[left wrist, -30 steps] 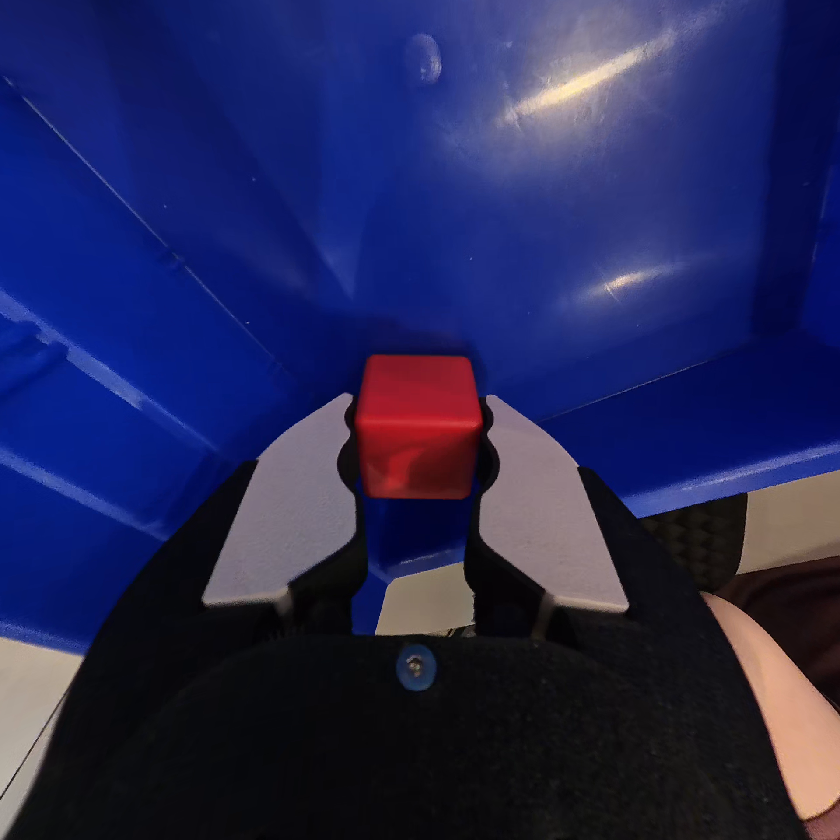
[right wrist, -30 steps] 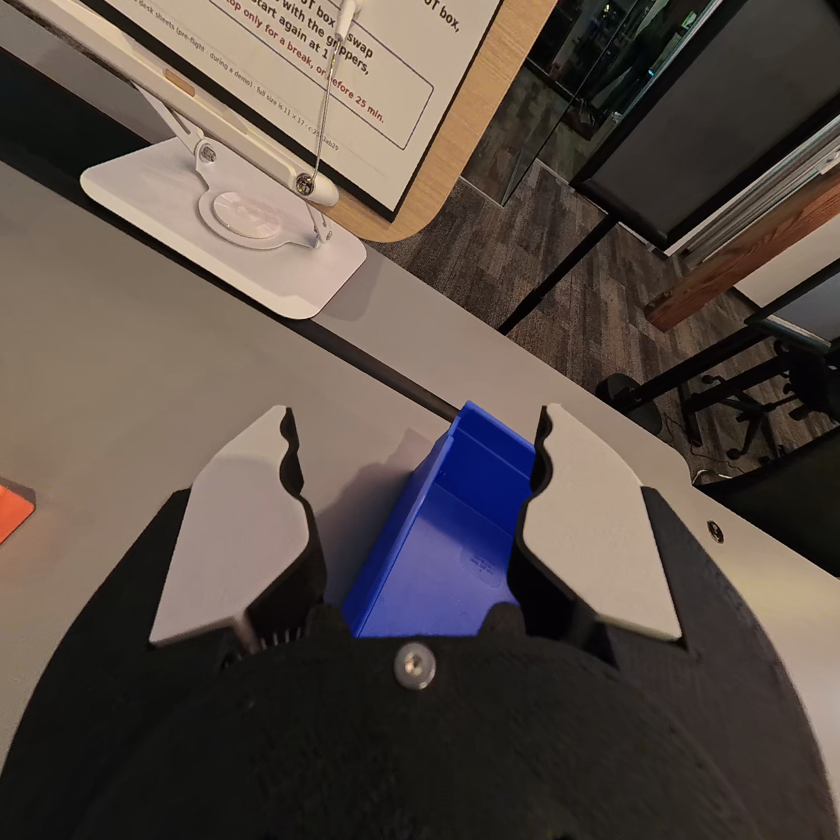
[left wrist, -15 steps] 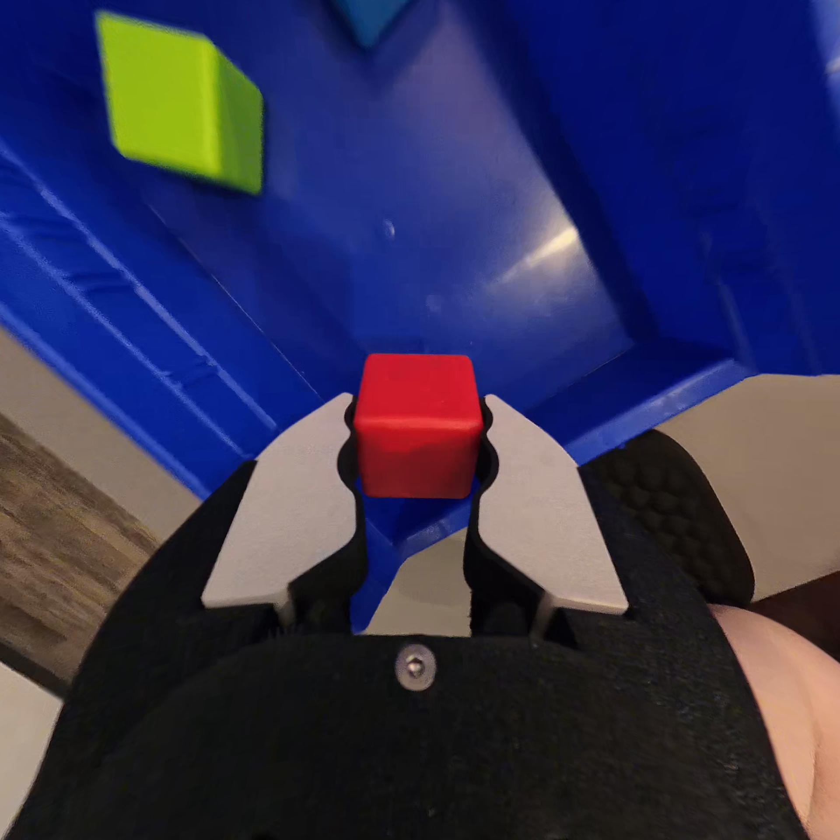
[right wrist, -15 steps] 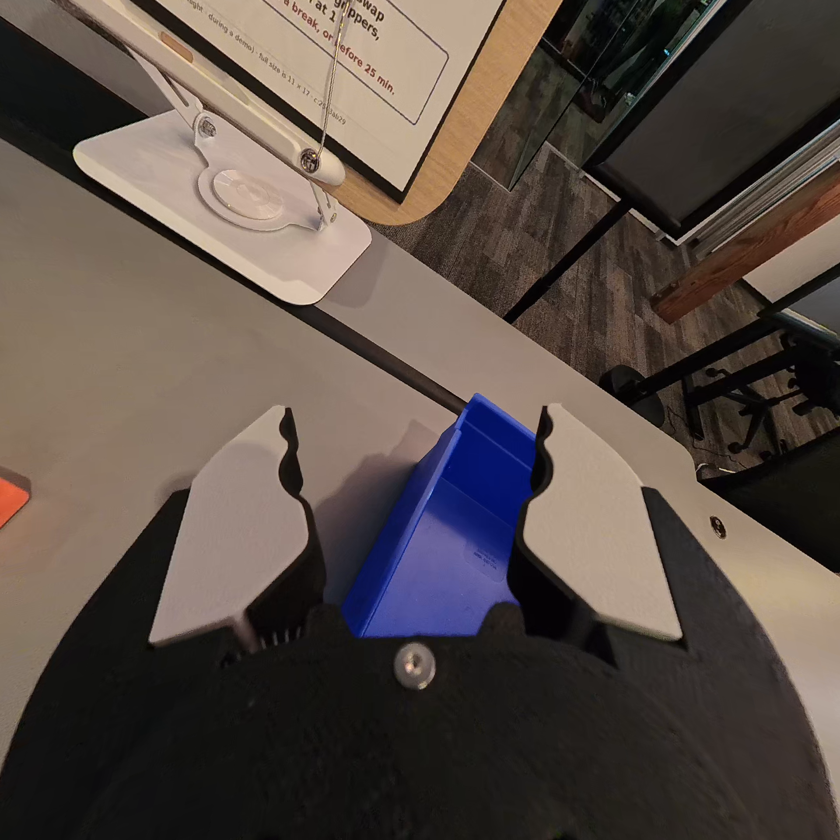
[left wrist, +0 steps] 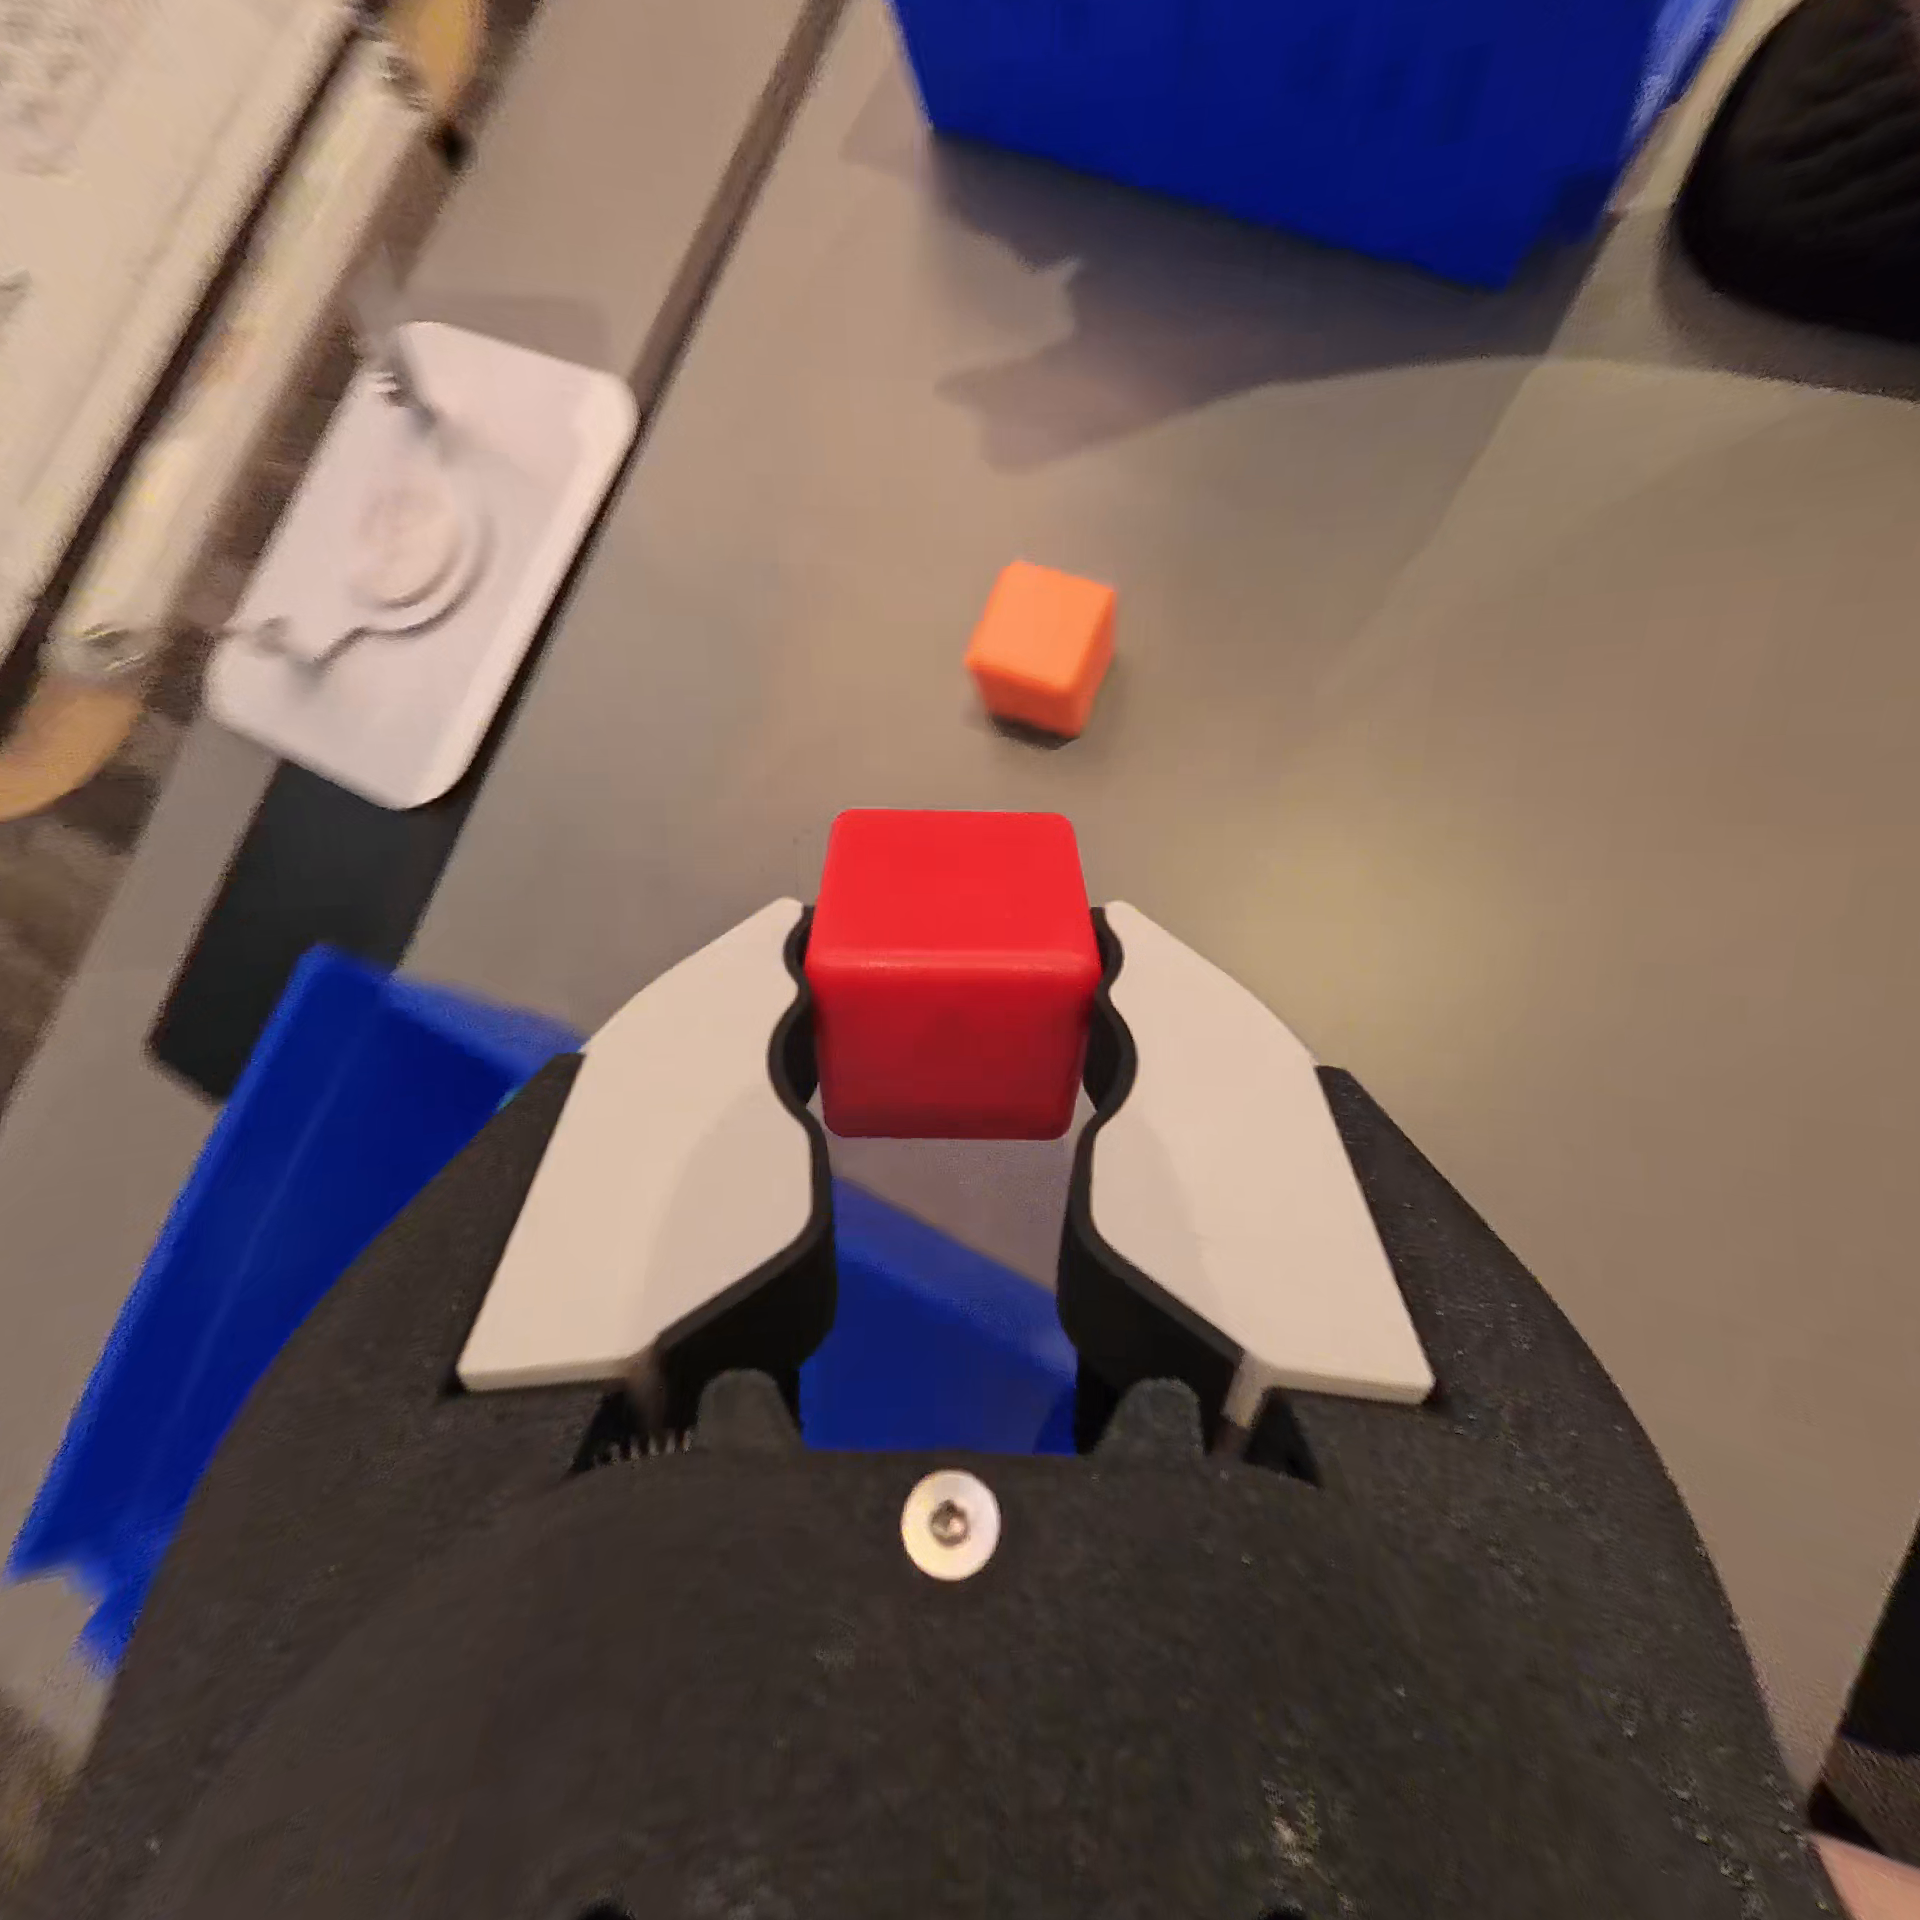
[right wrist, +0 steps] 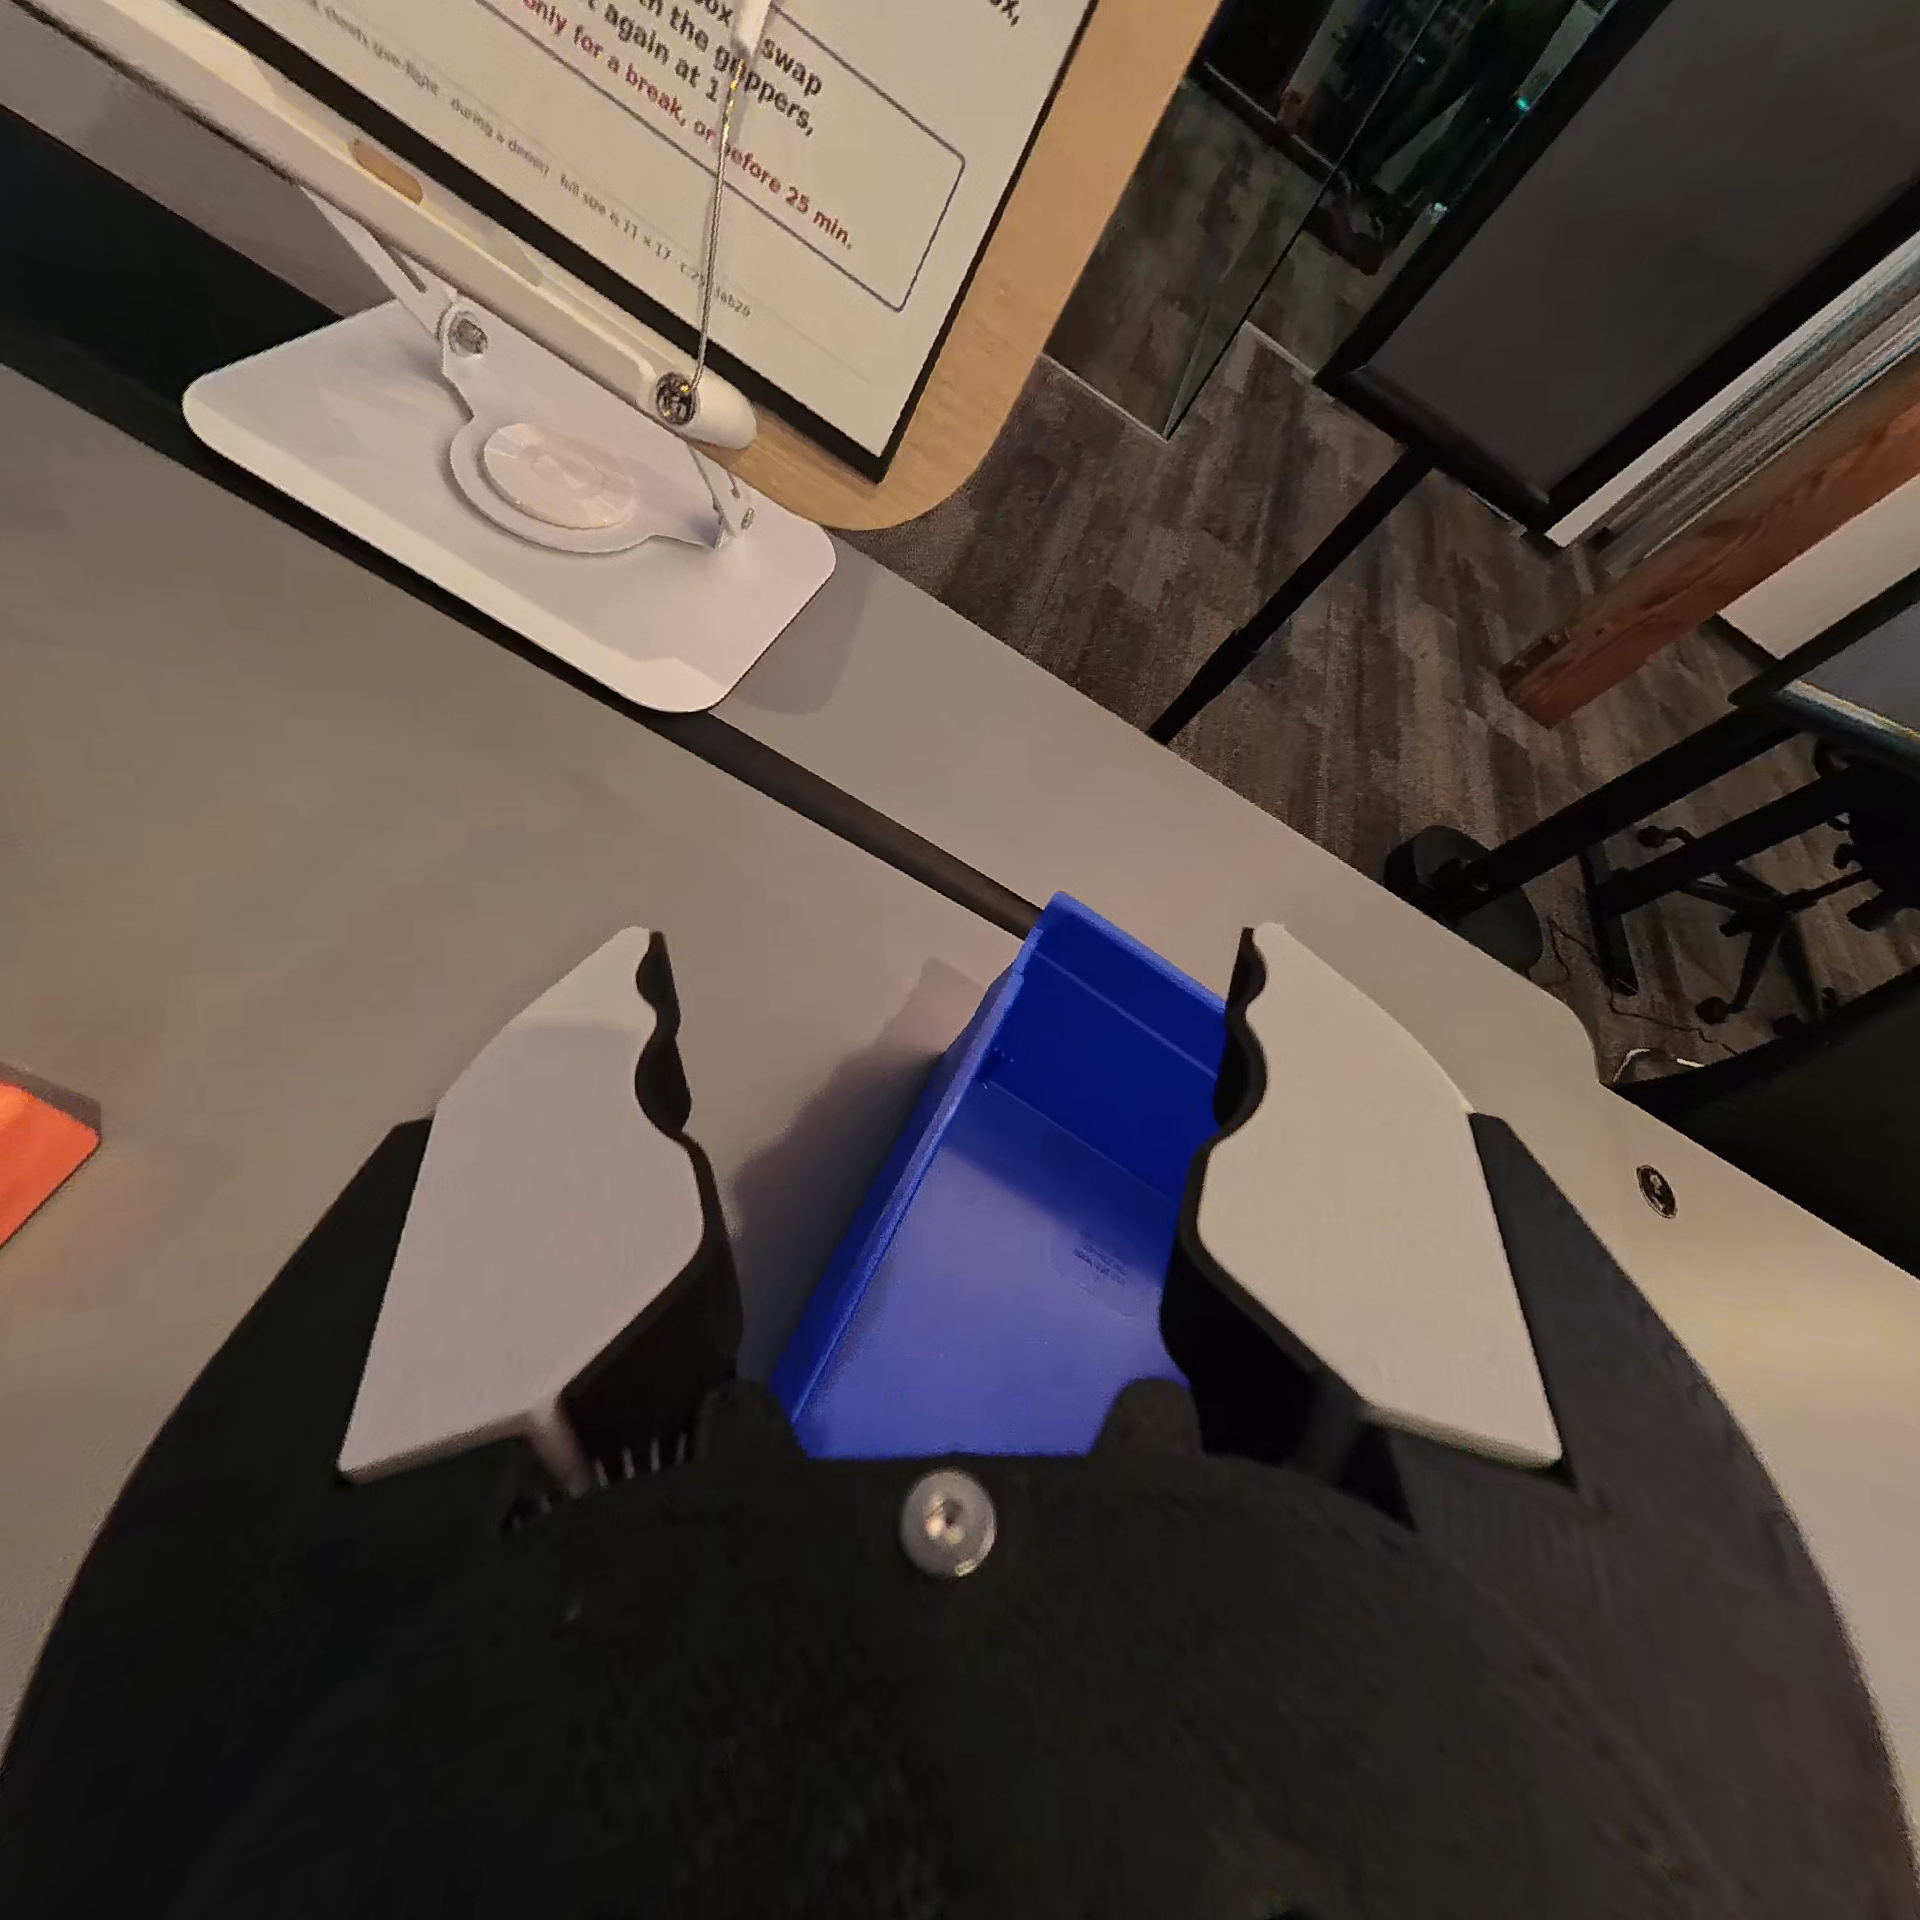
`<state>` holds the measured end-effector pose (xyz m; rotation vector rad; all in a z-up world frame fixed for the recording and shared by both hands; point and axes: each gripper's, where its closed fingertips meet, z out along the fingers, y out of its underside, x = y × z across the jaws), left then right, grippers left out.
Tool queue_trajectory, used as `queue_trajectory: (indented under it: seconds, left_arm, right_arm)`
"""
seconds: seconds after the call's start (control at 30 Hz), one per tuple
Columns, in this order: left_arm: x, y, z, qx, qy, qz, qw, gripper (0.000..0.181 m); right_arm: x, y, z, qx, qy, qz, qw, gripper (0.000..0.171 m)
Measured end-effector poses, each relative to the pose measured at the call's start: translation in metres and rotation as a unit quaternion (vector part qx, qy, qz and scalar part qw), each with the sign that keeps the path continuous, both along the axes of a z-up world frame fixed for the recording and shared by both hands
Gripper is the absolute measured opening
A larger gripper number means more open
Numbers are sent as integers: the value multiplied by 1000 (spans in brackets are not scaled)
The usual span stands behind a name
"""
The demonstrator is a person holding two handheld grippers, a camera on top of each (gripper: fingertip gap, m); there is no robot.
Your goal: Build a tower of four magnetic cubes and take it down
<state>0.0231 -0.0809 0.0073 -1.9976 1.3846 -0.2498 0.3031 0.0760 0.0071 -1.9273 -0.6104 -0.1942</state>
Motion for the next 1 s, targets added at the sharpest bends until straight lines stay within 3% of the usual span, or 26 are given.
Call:
queue_trajectory:
  seconds: [0.2, 0.37, 0.57, 1.0]
  left_arm:
    - [77, 19, -54, -64, 79, -62, 993, 49]
    - [106, 43, -74, -86, 147, -94, 981, 49]
    - [104, 50, -96, -112, 255, -122, 953, 49]
    - [115, 51, -118, -143, 322, -144, 925, 49]
  right_arm:
    - [11, -4, 13, 5, 23, -2, 1000, 102]
    - [20, -7, 19, 2, 38, -1, 999, 102]
    - [38, -9, 28, 3, 68, -7, 998, 102]
    - [63, -14, 39, 3, 111, -15, 994, 102]
